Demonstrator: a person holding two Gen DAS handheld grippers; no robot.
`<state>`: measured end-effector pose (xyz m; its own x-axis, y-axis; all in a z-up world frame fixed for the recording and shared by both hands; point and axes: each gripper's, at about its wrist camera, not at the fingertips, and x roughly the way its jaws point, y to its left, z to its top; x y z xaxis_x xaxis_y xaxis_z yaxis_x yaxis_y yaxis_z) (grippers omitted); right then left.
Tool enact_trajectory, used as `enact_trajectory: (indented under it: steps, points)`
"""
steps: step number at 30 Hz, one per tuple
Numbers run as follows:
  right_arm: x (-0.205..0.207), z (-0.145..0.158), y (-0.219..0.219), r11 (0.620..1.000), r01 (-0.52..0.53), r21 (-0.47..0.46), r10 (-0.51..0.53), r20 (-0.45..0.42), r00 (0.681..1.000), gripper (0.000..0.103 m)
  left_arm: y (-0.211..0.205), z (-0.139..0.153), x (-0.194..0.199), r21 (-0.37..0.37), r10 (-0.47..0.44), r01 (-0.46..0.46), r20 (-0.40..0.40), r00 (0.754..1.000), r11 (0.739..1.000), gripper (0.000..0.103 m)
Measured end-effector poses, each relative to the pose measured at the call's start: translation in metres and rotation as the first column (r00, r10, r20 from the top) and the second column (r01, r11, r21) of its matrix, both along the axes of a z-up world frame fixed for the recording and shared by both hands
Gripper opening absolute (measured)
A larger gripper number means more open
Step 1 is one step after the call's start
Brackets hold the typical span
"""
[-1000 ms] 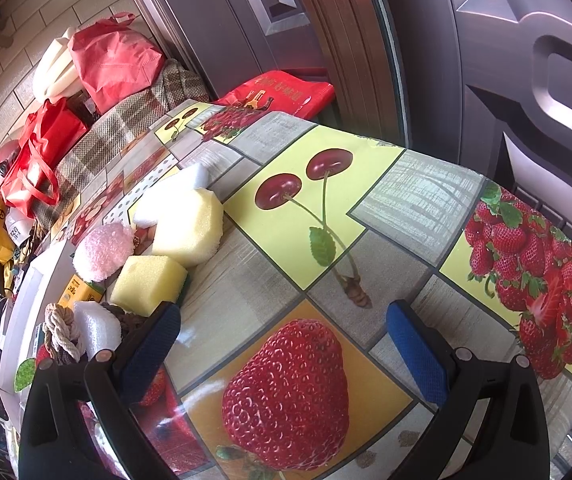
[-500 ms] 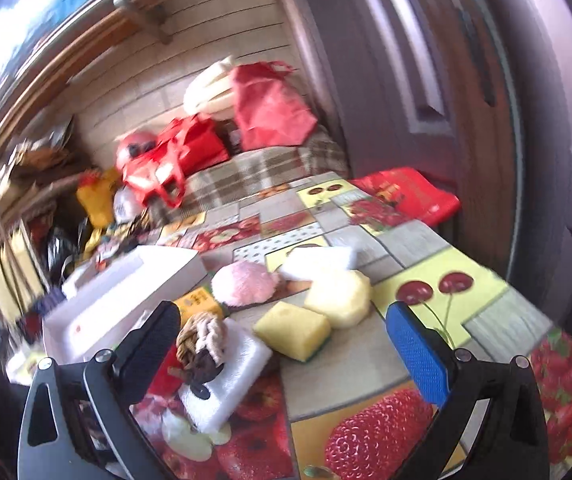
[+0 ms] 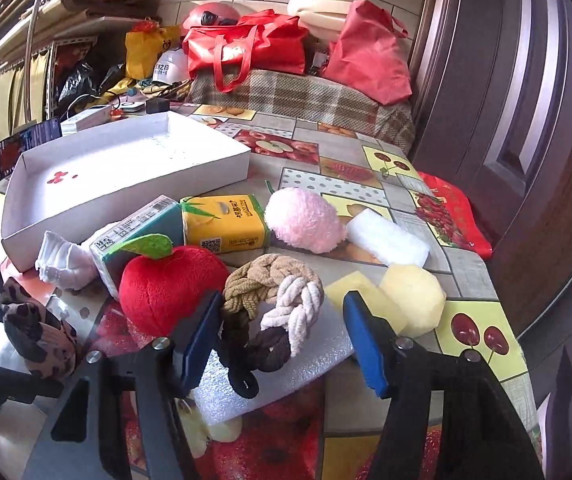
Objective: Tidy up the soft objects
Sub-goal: 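Grasp the patterned cloth with the left gripper while the right grasps the rope knot, then drop the cloth into the white box with left gripper while right drops the knot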
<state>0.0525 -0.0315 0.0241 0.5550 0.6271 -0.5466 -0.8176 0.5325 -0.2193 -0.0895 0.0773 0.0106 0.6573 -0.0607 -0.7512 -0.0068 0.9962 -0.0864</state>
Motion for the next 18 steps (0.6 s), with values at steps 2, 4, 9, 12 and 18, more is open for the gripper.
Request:
enact_trajectory:
  steps: [2,4,9,12,18]
  points:
    - [0.000,0.004,-0.007,0.999,0.009,0.036,-0.009,0.000,1.000,0.045,0.001,0.001,-0.002,-0.004,0.006,-0.006,0.013,1.000,1.000,0.040]
    - [0.003,0.005,-0.013,0.998,0.019,0.064,-0.018,-0.020,1.000,0.038,0.001,0.004,-0.005,-0.006,0.012,-0.012,0.030,0.999,1.000,0.040]
    - [0.000,0.017,-0.037,0.975,0.044,0.217,-0.035,-0.043,0.998,0.030,0.003,0.016,-0.019,0.022,0.055,-0.059,0.132,0.990,0.998,0.040]
    - [-0.008,0.026,-0.052,0.942,0.056,0.331,-0.048,-0.032,0.998,0.030,0.005,0.029,-0.034,0.059,0.106,-0.124,0.249,0.963,0.990,0.040]
    - [-0.031,0.039,-0.067,0.882,0.069,0.466,-0.115,0.071,0.991,0.030,0.017,0.042,-0.057,0.122,0.227,-0.301,0.412,0.882,0.946,0.040]
